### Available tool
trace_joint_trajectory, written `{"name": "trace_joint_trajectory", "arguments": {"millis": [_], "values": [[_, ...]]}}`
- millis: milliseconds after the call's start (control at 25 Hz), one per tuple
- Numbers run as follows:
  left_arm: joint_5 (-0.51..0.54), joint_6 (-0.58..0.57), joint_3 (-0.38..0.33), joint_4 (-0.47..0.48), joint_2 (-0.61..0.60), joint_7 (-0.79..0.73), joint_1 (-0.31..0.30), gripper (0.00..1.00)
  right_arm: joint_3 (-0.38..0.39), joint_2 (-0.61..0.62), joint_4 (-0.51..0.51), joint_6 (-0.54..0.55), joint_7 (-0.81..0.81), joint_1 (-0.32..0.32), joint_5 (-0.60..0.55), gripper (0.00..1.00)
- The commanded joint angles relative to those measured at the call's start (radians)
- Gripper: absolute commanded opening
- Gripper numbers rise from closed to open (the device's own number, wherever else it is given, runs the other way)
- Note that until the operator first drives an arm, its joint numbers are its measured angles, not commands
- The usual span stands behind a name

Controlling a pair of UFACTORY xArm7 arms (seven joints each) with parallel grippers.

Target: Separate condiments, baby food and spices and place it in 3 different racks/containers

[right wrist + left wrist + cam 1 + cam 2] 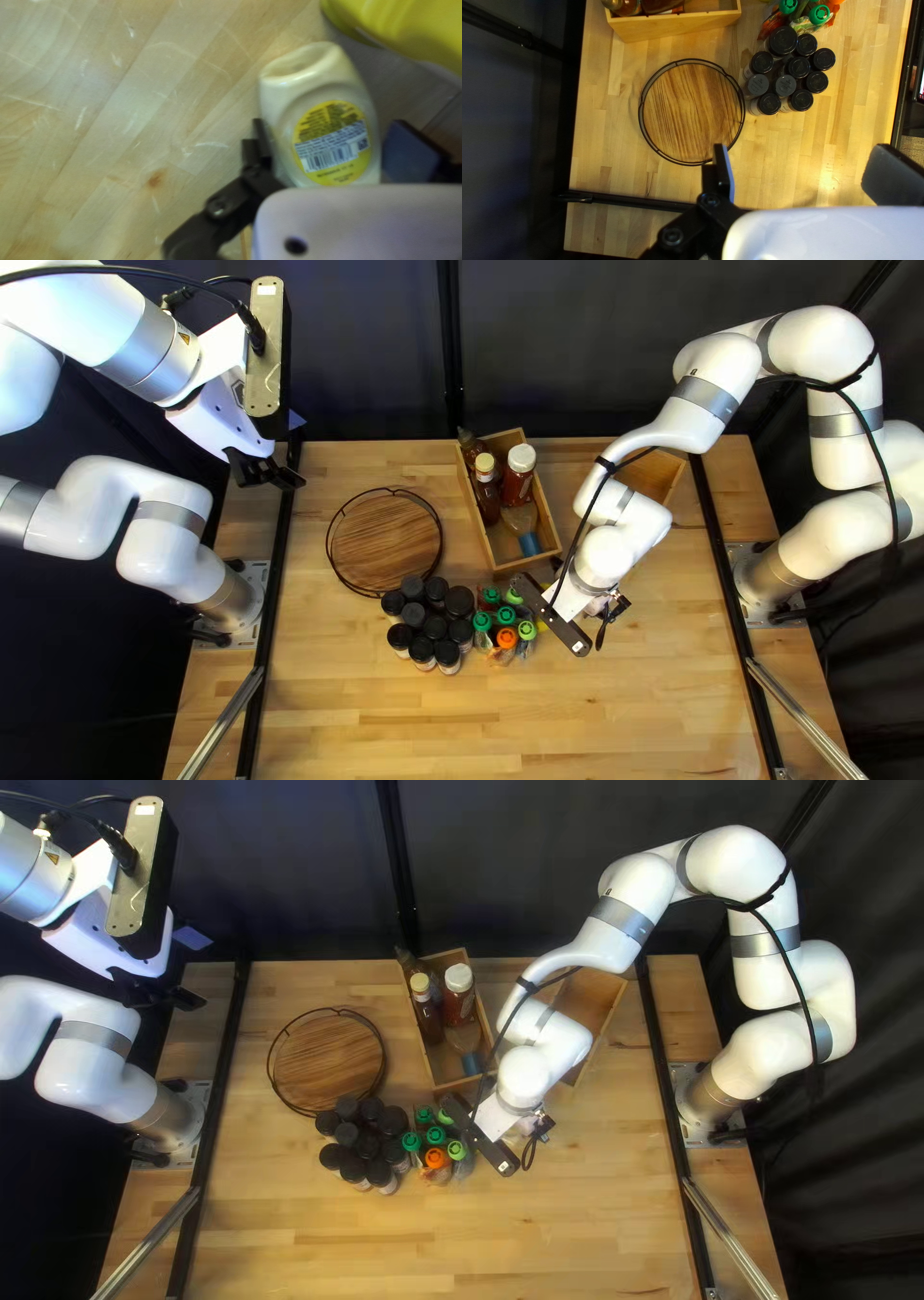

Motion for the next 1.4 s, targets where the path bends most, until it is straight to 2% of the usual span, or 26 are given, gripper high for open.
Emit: {"name": "trace_joint_trajectory", "arguments": {"millis": [40, 200, 440, 560, 640, 680, 720, 760, 920, 1080, 1400], "values": [[0.0, 0.0, 0.0, 0.0, 0.0, 0.0, 0.0, 1.0, 0.074, 0.019, -0.018, 0.02, 0.003, -0.044, 0.033, 0.0], [0.0, 0.0, 0.0, 0.0, 0.0, 0.0, 0.0, 1.0, 0.206, 0.019, -0.04, 0.058, -0.014, -0.135, 0.087, 0.0], [0.0, 0.0, 0.0, 0.0, 0.0, 0.0, 0.0, 1.0, 0.456, -0.024, -0.033, 0.188, -0.036, -0.297, 0.204, 0.0], [0.0, 0.0, 0.0, 0.0, 0.0, 0.0, 0.0, 1.0, 0.548, -0.037, -0.01, 0.249, -0.033, -0.333, 0.253, 0.0], [0.0, 0.0, 0.0, 0.0, 0.0, 0.0, 0.0, 1.0, 0.583, -0.041, 0.0, 0.27, -0.019, -0.345, 0.274, 0.0], [0.0, 0.0, 0.0, 0.0, 0.0, 0.0, 0.0, 1.0, 0.601, -0.039, 0.008, 0.279, -0.004, -0.347, 0.289, 0.05], [0.0, 0.0, 0.0, 0.0, 0.0, 0.0, 0.0, 1.0, 0.607, -0.039, 0.01, 0.281, 0.004, -0.349, 0.295, 0.86], [0.0, 0.0, 0.0, 0.0, 0.0, 0.0, 0.0, 1.0, 0.62, -0.032, 0.012, 0.281, 0.037, -0.343, 0.315, 1.0], [0.0, 0.0, 0.0, 0.0, 0.0, 0.0, 0.0, 1.0, 0.625, 0.001, 0.01, 0.263, 0.137, -0.314, 0.358, 1.0], [0.0, 0.0, 0.0, 0.0, 0.0, 0.0, 0.0, 1.0, 0.62, 0.041, -0.057, 0.202, 0.276, -0.297, 0.359, 1.0], [0.0, 0.0, 0.0, 0.0, 0.0, 0.0, 0.0, 1.0, 0.483, 0.145, -0.164, 0.042, 0.428, -0.254, 0.265, 1.0]]}}
